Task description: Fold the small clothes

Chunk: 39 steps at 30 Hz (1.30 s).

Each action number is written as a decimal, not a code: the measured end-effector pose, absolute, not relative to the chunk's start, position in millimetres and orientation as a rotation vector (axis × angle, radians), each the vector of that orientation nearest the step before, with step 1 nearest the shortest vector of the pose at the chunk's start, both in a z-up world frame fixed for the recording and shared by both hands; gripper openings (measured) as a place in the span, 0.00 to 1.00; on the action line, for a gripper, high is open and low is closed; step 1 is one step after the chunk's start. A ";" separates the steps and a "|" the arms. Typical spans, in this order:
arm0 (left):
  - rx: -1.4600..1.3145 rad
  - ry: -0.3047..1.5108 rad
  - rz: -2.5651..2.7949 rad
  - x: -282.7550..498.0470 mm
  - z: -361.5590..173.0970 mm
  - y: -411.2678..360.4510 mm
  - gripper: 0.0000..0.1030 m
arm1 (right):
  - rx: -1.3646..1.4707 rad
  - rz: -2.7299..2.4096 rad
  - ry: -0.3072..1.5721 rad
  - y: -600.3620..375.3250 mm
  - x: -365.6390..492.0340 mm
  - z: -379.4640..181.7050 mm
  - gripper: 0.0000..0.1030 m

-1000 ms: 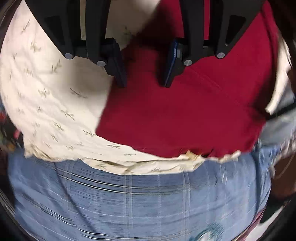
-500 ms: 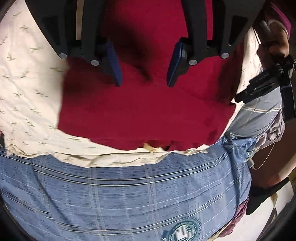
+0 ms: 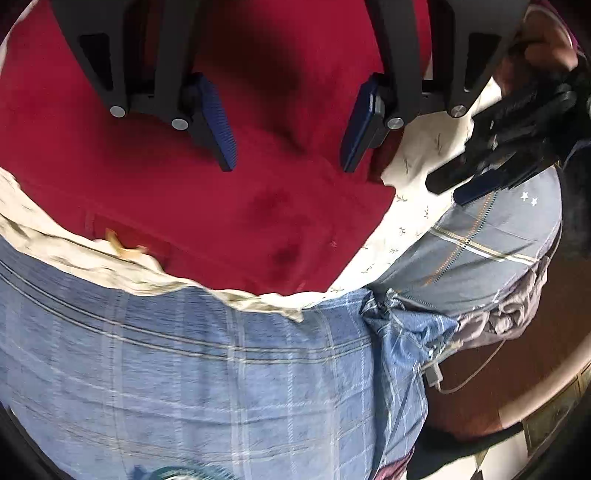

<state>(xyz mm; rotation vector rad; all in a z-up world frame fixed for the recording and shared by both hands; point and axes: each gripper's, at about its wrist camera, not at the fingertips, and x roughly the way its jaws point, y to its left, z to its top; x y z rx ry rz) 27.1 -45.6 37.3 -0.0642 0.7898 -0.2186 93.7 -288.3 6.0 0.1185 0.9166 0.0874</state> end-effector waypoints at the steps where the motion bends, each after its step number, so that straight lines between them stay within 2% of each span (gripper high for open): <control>1: -0.054 0.799 -0.221 29.3 34.4 -45.4 0.59 | 0.100 0.082 0.928 -284.8 98.5 2.4 0.56; 4: -0.042 0.826 -0.211 38.4 28.1 -44.3 0.59 | 0.034 0.042 0.962 -276.6 113.8 -11.0 0.56; 5: -0.053 0.827 -0.215 40.8 28.0 -43.0 0.59 | 0.026 0.041 0.971 -276.4 116.5 -15.2 0.52; 6: -0.066 0.827 -0.221 44.1 28.3 -41.4 0.59 | 0.012 0.039 0.970 -275.5 117.3 -17.6 0.39; 7: -0.073 0.827 -0.222 45.6 28.7 -40.4 0.59 | -0.001 0.039 0.962 -274.3 116.4 -17.4 0.30; 8: -0.078 0.826 -0.223 46.3 29.2 -39.2 0.59 | -0.014 0.033 0.954 -274.3 114.1 -15.7 0.08; 11: -0.076 0.825 -0.211 47.7 28.8 -35.7 0.59 | 0.042 0.082 0.947 -279.4 102.1 -5.9 0.00; 17: -0.095 0.843 -0.222 49.9 25.8 -35.6 0.59 | 0.004 0.073 0.928 -269.7 98.4 0.8 0.02; 19: -0.080 0.838 -0.219 48.9 26.2 -37.3 0.59 | -0.041 0.052 0.911 -262.1 102.9 -1.3 0.14; 20: -0.076 0.838 -0.217 48.5 26.1 -37.8 0.59 | -0.049 0.059 0.911 -259.6 104.1 -2.7 0.37; 21: -0.074 0.838 -0.218 48.3 25.7 -38.4 0.59 | -0.057 0.063 0.911 -256.9 106.1 -4.8 0.55; 23: -0.074 0.841 -0.217 49.1 24.6 -38.7 0.59 | -0.072 0.019 0.908 -254.8 112.5 -9.8 0.51; 28: -0.080 0.861 -0.217 53.8 21.9 -37.1 0.59 | 0.136 0.029 0.913 -280.8 117.1 -5.6 0.53; 35: -0.072 0.872 -0.211 56.8 19.5 -40.1 0.59 | 0.022 0.048 0.953 -271.8 123.4 -19.1 0.51; 37: -0.074 0.875 -0.211 57.4 19.1 -40.2 0.59 | 0.001 -0.002 0.928 -274.3 121.8 -20.3 0.25; 38: -0.078 0.875 -0.210 56.9 19.4 -40.3 0.59 | 0.009 -0.007 0.921 -276.3 119.3 -18.4 0.09; 39: -0.082 0.874 -0.209 56.7 19.5 -39.7 0.59 | 0.055 0.016 0.913 -280.3 113.3 -12.6 0.09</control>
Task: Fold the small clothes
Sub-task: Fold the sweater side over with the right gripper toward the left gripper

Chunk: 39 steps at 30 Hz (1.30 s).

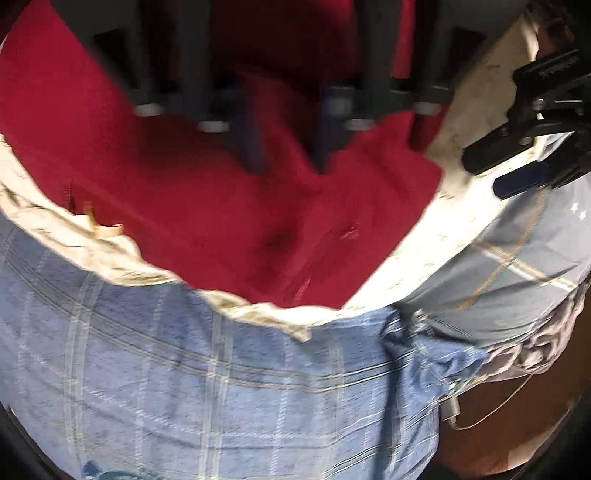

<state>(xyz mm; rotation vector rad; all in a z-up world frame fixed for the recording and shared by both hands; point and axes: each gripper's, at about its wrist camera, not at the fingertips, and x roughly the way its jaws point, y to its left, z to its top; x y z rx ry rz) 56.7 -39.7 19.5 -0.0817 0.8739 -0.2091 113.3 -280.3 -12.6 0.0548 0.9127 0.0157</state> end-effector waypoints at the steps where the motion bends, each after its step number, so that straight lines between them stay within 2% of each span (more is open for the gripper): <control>1: -0.083 0.873 -0.206 56.9 19.6 -39.0 0.59 | 0.072 0.031 0.905 -280.8 108.3 -8.2 0.08; 2: -0.085 0.873 -0.203 57.2 19.4 -38.9 0.59 | 0.064 0.045 0.895 -279.0 102.1 -3.1 0.08; 3: -0.090 0.876 -0.202 57.8 19.1 -38.5 0.59 | 0.054 0.053 0.889 -278.0 99.3 -0.8 0.00; 7: -0.092 0.878 -0.204 58.3 18.5 -40.2 0.59 | 0.032 0.140 0.954 -263.5 97.3 -10.9 0.00; 10: -0.080 0.877 -0.198 56.9 18.5 -40.9 0.59 | 0.055 0.115 0.924 -265.8 96.0 -11.5 0.06; 11: -0.082 0.874 -0.196 56.7 18.7 -40.3 0.59 | 0.085 0.111 0.908 -270.2 95.6 -8.8 0.14; 12: -0.083 0.873 -0.193 56.9 18.7 -40.0 0.59 | 0.140 0.099 0.886 -276.4 95.9 -4.4 0.30; 14: -0.085 0.878 -0.193 57.7 17.9 -40.3 0.59 | 0.163 0.073 0.863 -280.2 98.2 -0.3 0.48; 15: -0.084 0.879 -0.195 57.9 17.6 -41.0 0.59 | 0.139 0.057 0.856 -278.5 102.2 0.5 0.50; 23: -0.064 0.892 -0.186 60.8 14.3 -44.5 0.59 | -0.029 0.011 0.903 -268.2 129.3 -21.9 0.46; 26: -0.070 0.892 -0.186 61.2 14.2 -43.7 0.59 | -0.020 0.033 0.887 -271.3 125.3 -14.7 0.08; 31: -0.093 0.889 -0.186 62.3 15.5 -40.8 0.59 | -0.025 0.131 0.850 -263.1 101.3 3.4 0.07; 35: -0.087 0.894 -0.188 62.3 14.4 -42.9 0.59 | -0.011 0.137 0.901 -260.6 106.4 -10.5 0.10; 37: -0.074 0.891 -0.185 61.8 14.3 -44.4 0.59 | 0.061 0.156 0.932 -266.4 107.1 -15.4 0.15; 38: -0.072 0.890 -0.184 61.9 14.3 -44.5 0.59 | 0.092 0.160 0.929 -269.4 105.3 -14.0 0.20; 39: -0.076 0.890 -0.184 62.0 14.4 -44.3 0.59 | 0.142 0.175 0.924 -274.5 100.9 -9.9 0.35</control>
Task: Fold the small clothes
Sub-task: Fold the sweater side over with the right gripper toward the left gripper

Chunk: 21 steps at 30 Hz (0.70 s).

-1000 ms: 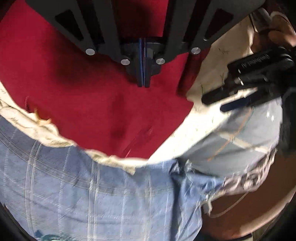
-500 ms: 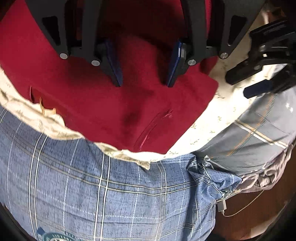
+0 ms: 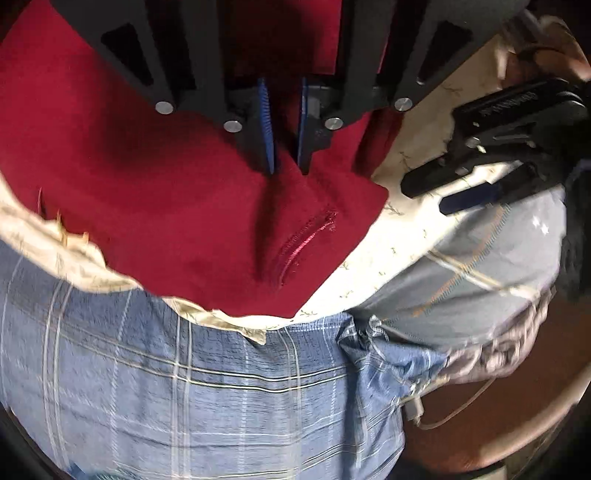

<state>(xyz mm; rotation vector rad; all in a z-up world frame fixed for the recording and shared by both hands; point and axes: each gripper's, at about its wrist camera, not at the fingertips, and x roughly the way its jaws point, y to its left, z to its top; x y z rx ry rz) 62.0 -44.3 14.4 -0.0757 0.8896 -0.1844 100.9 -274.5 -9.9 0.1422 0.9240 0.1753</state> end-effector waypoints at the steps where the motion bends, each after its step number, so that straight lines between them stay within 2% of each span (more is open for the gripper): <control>1: -0.082 0.889 -0.187 62.3 14.6 -44.0 0.59 | 0.172 0.184 0.918 -277.8 96.7 -6.7 0.42; 2: -0.087 0.888 -0.189 62.4 14.8 -43.7 0.59 | 0.194 0.184 0.905 -280.7 90.3 -2.1 0.48; 13: -0.057 0.853 -0.217 46.5 21.6 -51.1 0.59 | 0.213 -0.147 0.858 -363.0 -3.3 7.8 0.49; 21: -0.025 0.839 -0.228 32.6 21.2 -64.7 0.59 | 0.371 -0.320 0.848 -448.3 -55.8 -4.6 0.49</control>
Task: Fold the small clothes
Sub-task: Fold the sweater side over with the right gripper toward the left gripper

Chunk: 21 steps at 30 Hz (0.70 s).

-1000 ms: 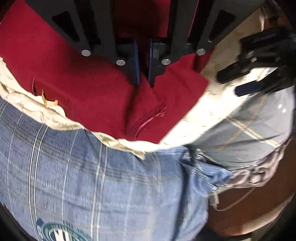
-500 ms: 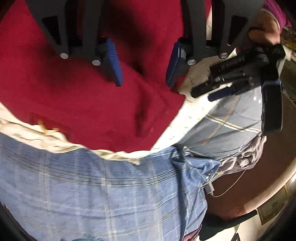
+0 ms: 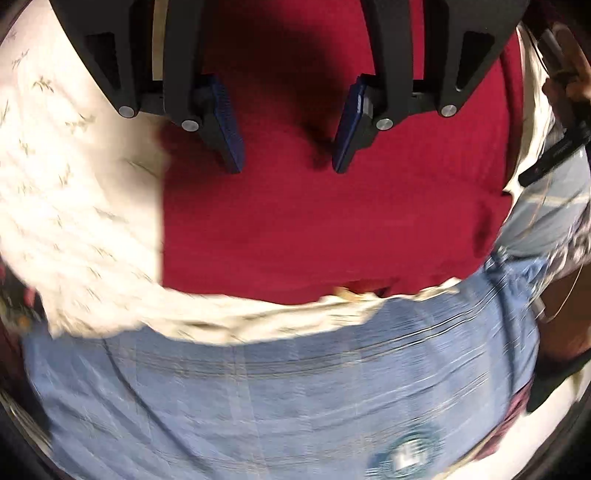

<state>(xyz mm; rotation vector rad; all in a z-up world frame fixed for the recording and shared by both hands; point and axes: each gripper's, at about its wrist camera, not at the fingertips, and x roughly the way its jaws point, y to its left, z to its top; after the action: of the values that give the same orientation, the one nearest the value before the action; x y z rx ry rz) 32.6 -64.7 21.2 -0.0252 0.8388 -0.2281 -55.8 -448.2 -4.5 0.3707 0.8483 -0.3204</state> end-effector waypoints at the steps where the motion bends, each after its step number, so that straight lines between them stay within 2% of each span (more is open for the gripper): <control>1: -0.024 0.840 -0.228 32.0 20.4 -65.4 0.59 | 0.377 -0.312 0.832 -450.0 -58.4 -4.7 0.49; 10: -0.038 0.862 -0.228 22.4 21.6 -65.5 0.59 | 0.349 -0.337 0.833 -436.0 -77.2 9.5 0.51; 12: -0.040 0.857 -0.230 18.7 28.0 -61.9 0.59 | 0.372 -0.254 0.823 -421.6 -86.1 14.0 0.57; 17: -0.056 0.828 -0.220 3.1 52.4 -42.7 0.59 | 0.412 0.130 0.864 -355.8 -110.9 16.8 0.62; 21: -0.037 0.793 -0.183 -19.4 70.9 -19.0 0.59 | 0.375 0.356 0.968 -305.4 -121.6 -3.5 0.62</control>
<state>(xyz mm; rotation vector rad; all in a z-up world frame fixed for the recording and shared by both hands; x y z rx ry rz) -19.4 -19.0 70.9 -0.0368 0.7926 -0.1835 -121.6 -305.4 -3.5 0.3754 0.9680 0.3562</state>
